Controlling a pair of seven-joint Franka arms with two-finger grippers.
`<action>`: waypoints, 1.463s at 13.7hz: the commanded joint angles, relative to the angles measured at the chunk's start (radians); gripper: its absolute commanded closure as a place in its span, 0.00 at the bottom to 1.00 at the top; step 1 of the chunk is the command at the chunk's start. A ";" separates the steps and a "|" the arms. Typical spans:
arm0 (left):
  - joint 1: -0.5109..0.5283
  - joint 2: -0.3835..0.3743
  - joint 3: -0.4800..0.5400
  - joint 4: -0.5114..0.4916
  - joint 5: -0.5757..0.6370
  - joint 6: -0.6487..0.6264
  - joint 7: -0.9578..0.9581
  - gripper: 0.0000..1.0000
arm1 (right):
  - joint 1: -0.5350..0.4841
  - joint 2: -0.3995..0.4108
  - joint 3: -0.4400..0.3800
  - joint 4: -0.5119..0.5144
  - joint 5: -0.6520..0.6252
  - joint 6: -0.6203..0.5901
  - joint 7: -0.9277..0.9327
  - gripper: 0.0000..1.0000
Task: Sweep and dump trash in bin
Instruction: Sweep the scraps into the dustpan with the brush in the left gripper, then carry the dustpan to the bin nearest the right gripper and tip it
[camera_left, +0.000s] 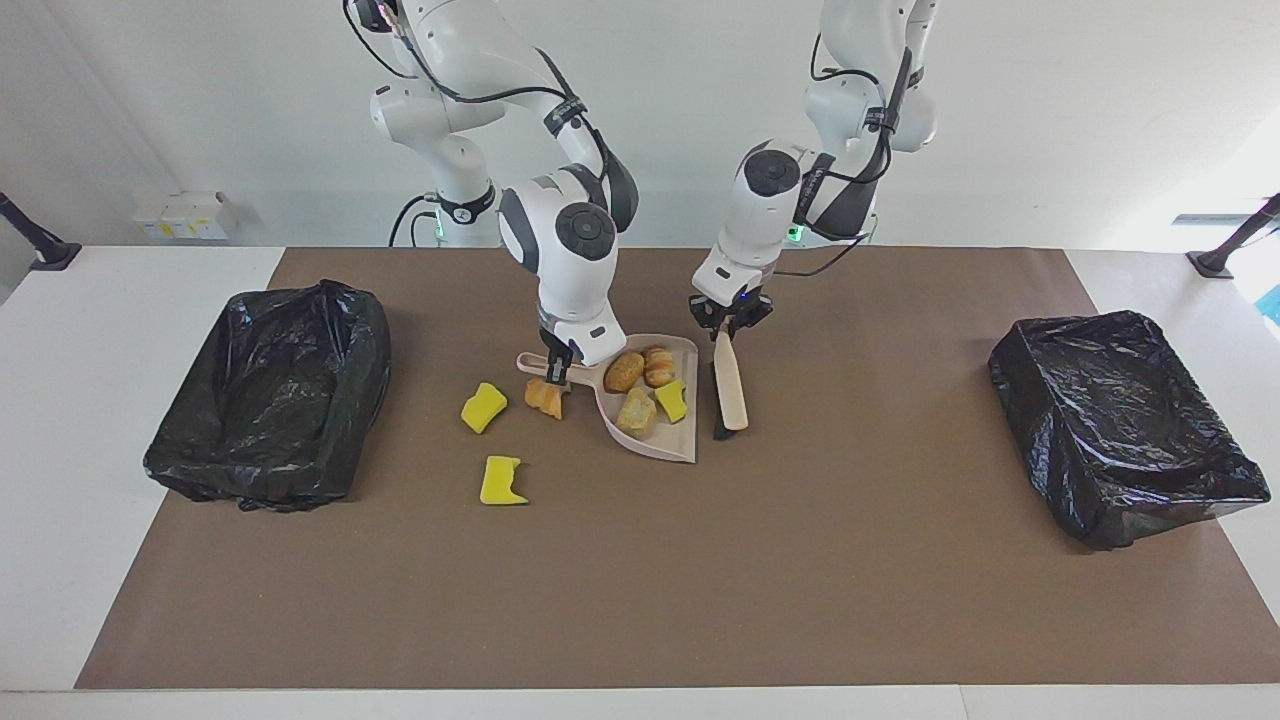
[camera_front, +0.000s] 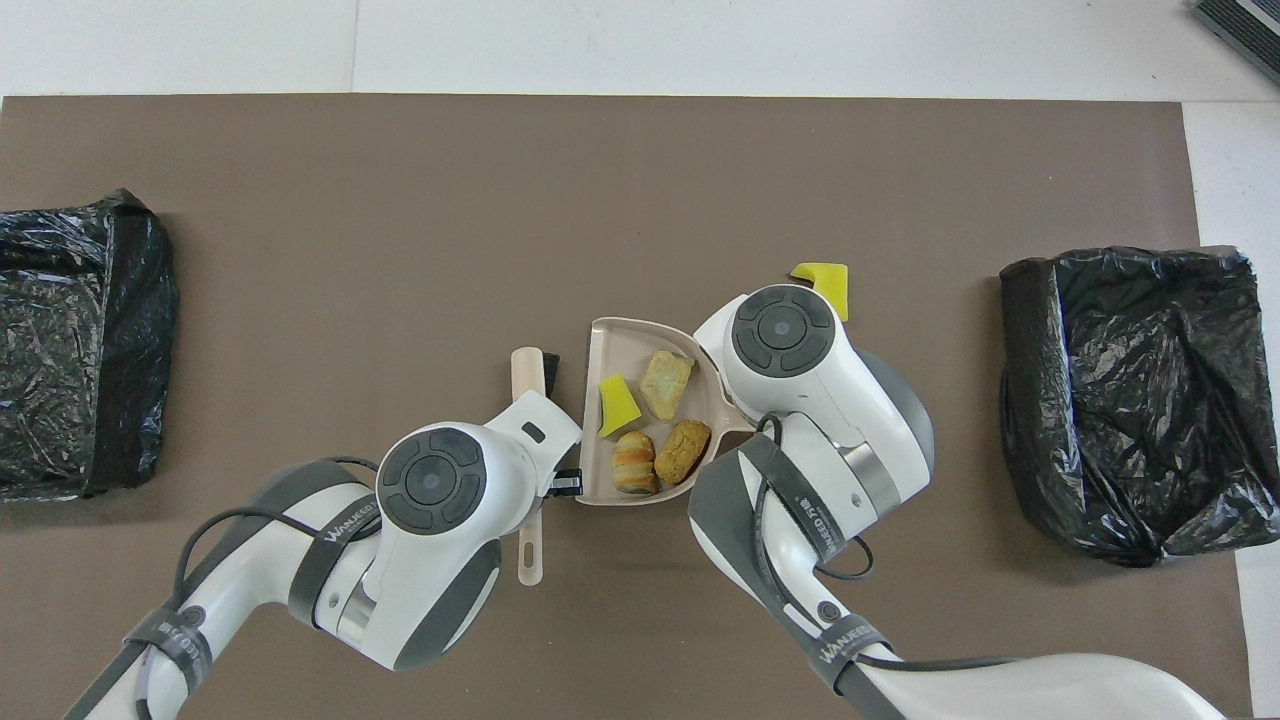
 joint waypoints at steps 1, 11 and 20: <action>0.047 0.005 -0.006 0.018 0.044 -0.040 -0.007 1.00 | -0.059 -0.048 0.008 -0.016 0.008 0.005 -0.004 1.00; -0.050 -0.142 -0.020 -0.048 0.063 -0.123 -0.144 1.00 | -0.381 -0.237 0.000 0.057 0.021 -0.156 -0.085 1.00; -0.338 -0.242 -0.020 -0.295 0.063 0.127 -0.413 1.00 | -0.888 -0.299 -0.012 0.047 -0.034 -0.174 -0.636 1.00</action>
